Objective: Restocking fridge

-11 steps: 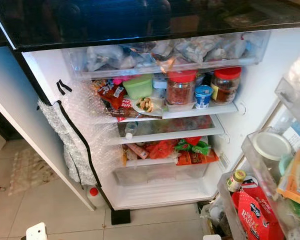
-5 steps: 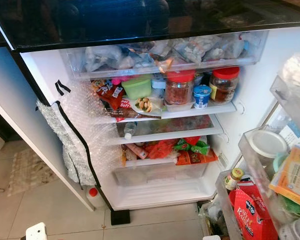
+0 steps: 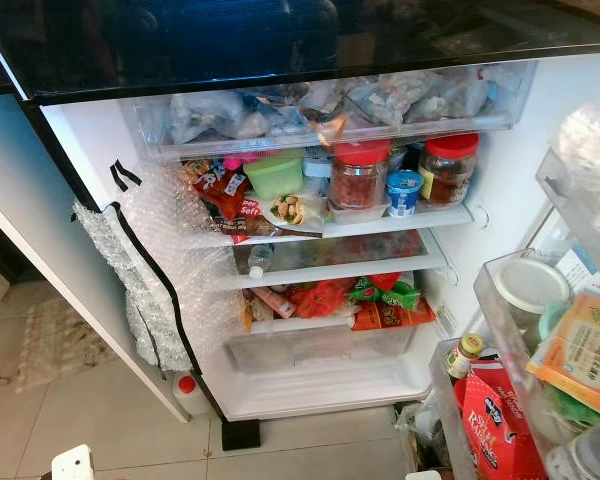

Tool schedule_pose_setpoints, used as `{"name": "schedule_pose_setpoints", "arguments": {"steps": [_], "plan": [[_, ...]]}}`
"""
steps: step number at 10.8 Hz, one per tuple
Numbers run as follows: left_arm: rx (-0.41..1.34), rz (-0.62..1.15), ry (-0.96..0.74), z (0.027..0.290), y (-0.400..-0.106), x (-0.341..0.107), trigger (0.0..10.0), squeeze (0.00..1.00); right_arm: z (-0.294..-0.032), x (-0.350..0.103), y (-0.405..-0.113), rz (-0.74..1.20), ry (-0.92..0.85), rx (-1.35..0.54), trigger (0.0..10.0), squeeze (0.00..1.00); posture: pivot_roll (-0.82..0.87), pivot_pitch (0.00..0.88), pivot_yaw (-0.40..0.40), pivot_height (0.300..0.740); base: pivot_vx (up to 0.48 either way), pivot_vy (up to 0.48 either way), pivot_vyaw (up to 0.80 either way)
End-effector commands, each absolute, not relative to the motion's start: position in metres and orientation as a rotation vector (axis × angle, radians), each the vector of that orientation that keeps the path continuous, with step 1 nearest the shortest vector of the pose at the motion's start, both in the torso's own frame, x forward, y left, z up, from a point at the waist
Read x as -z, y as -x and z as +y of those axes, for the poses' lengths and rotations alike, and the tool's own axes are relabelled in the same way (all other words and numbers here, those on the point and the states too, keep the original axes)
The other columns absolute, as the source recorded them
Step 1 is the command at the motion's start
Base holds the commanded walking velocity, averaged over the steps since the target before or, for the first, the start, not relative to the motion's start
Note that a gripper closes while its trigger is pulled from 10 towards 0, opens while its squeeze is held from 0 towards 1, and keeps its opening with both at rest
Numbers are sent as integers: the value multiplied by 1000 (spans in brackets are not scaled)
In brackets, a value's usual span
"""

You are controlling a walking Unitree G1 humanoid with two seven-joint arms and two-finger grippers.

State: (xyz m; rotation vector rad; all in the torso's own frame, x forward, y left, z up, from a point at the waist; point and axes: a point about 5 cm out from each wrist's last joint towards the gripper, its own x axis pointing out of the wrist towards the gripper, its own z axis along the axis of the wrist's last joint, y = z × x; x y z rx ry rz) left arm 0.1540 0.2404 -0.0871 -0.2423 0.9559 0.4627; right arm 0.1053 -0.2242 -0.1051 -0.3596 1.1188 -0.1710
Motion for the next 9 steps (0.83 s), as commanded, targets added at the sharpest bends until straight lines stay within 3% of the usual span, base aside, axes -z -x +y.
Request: {"name": "schedule_pose_setpoints", "arguments": {"steps": [1,9], "plan": [[-465,950,247,242,-155,86,10000,0,-223,106,-103,1134,367,166,10000,0,-109,0,59,740,0,0,0],[-464,949,246,242,-155,86,10000,0,-224,106,-104,1131,394,151,10000,0,-107,0,60,740,0,0,0]]}}
